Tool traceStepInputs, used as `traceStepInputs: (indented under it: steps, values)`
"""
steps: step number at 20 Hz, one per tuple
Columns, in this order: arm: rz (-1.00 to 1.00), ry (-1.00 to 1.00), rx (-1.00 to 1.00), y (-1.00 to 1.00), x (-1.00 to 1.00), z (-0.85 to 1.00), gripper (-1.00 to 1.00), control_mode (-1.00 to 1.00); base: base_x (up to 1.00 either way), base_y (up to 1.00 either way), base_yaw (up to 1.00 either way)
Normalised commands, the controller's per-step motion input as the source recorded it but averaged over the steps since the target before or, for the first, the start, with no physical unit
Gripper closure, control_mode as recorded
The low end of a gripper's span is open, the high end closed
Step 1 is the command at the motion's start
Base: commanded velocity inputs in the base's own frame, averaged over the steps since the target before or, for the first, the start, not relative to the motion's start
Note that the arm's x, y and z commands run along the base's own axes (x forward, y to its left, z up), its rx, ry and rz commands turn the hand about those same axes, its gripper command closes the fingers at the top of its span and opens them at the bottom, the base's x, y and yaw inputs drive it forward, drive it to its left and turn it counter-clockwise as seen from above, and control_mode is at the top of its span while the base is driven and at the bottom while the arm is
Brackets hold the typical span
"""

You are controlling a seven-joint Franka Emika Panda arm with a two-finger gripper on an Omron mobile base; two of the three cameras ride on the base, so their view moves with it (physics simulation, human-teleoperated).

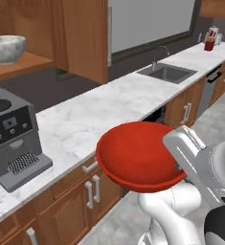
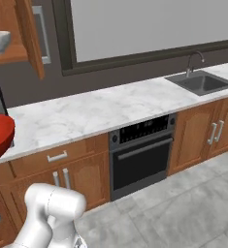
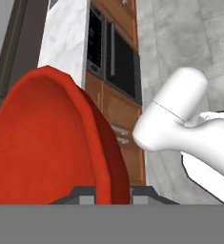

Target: Move the bowls from the cabinet to the plates on the dining table.

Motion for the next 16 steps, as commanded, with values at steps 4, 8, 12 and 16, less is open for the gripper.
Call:
traceStepInputs:
  steps: [4,8,12,16]
  values:
    - [0.00,0.00,0.00,0.00,0.00,0.00,1.00,1.00,0.00,0.00,-0.25]
    - [0.00,0.00,0.00,0.00,0.00,0.00,1.00,1.00,0.00,0.00,-0.25]
    - [0.00,0.00,0.00,0.00,0.00,0.00,1.00,1.00,0.00,0.00,-0.25]
    - [0.00,0.00,0.00,0.00,0.00,0.00,1.00,1.00,0.00,0.00,-0.25]
